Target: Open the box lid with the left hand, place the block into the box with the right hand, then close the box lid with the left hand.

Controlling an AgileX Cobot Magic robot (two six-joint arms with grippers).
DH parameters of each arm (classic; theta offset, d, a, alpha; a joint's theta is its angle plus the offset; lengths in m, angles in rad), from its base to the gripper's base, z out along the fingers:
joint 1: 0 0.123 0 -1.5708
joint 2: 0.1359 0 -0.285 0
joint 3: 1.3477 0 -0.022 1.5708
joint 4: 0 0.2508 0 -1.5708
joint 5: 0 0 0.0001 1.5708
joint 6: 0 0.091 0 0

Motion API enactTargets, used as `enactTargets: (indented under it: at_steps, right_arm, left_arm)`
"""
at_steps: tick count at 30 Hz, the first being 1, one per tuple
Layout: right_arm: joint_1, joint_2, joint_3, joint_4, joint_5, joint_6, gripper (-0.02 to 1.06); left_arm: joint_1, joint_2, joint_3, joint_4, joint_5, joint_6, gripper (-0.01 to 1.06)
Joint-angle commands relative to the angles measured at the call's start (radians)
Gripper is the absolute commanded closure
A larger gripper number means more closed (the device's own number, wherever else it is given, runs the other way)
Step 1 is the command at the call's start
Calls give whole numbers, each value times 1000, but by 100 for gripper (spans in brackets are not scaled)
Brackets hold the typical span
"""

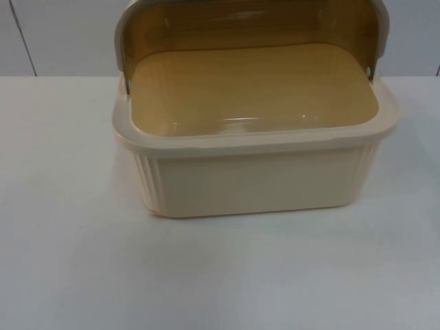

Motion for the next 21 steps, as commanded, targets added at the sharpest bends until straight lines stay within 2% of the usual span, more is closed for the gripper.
enactTargets:
  at_steps: [1, 7, 13, 17, 18, 21]
  right_arm:
    - [-6, -71, -1, 57, 89, -112, 105]
    - [-6, -179, -1, 159, 163, -256, 105]
    - [14, -218, -1, 171, 167, -280, 105]
    - [120, -224, -5, 194, 164, -312, 105]
    - [120, -224, -5, 194, 164, -312, 105]
    - [230, -224, -33, 196, 155, -290, 105]
  left_arm:
    - [5, -10, 3, 1, -7, 1, 105]
    - [5, -10, 3, 1, -18, 1, 105]
    - [5, -10, 3, 1, -23, 1, 105]
    - [5, -10, 3, 1, -26, 1, 105]
    - [5, -10, 3, 1, -26, 1, 105]
    - [5, -10, 3, 1, -26, 1, 105]
